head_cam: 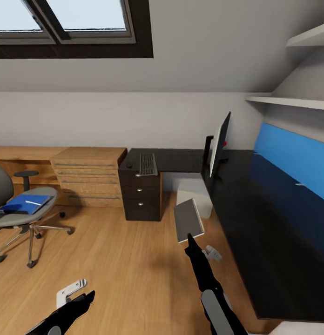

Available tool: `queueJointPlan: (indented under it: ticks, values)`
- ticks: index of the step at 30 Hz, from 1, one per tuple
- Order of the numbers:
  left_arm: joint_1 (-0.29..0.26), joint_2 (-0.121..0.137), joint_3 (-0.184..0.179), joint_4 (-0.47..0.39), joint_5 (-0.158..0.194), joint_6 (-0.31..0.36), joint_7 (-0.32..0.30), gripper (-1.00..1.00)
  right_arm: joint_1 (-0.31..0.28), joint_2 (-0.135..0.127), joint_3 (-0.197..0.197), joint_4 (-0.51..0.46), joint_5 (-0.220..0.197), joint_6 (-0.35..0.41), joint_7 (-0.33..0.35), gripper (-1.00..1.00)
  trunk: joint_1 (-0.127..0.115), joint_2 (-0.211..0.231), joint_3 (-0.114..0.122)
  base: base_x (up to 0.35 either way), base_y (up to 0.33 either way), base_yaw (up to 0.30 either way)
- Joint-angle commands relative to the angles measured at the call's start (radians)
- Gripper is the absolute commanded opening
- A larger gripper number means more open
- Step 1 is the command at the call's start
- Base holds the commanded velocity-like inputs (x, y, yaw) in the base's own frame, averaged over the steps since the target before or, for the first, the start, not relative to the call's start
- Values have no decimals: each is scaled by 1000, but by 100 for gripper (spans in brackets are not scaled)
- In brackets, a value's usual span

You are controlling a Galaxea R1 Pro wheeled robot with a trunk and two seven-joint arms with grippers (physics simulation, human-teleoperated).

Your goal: In the bedroom, organize the workspace by keeping the computer under the desk, ensuring the monitor is on the desk, placing the keyboard on the desk next to the monitor, placing the mouse on the desk next to the keyboard, moving the folder from the swivel chair onto the desk next to the mouse, stacking the notebook on top of the folder with the pen on top of the notebook, and positioning the swivel chair next to the desk.

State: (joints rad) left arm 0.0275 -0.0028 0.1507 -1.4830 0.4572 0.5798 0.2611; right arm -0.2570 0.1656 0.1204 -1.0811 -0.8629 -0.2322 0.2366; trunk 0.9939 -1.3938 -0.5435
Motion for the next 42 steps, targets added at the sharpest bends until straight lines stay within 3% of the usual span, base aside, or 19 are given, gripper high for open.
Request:
queueJointPlan:
  ticks: [1, 5, 24, 27, 28, 35, 42]
  values:
    - [0, 0, 1, -2, 11, 3, 7, 100, -1, 0, 1, 1, -13, -3, 12, -100, -3, 7, 2, 297, 224, 0]
    - [0, 0, 1, -2, 11, 3, 7, 100, -1, 0, 0, 1, -14, -3, 12, -100, -19, 35, 15, 298, 224, 0]
    - [0, -2, -3, -2, 10, 3, 10, 100, -1, 0, -18, 4, -37, 2, 10, -100, -19, 35, 15, 320, 38, 0]
    - [0, -2, -3, -2, 10, 3, 10, 100, -1, 0, -26, 4, -73, 3, 10, -100, -19, 35, 15, 325, 0, 0]
    - [0, -2, -3, -2, 10, 3, 10, 100, -1, -1, -30, 4, -111, 5, 10, -100, -19, 35, 15, 325, 0, 0]
    - [0, -2, -4, -2, 10, 3, 10, 100, -1, -30, -33, -1, -262, 45, 13, -100, -19, 35, 15, 325, 3, 0]
    - [0, -3, -7, -10, 10, 2, 9, 100, -1, -49, -42, -11, -351, 122, 15, -100, -19, 35, 15, 324, 99, 0]
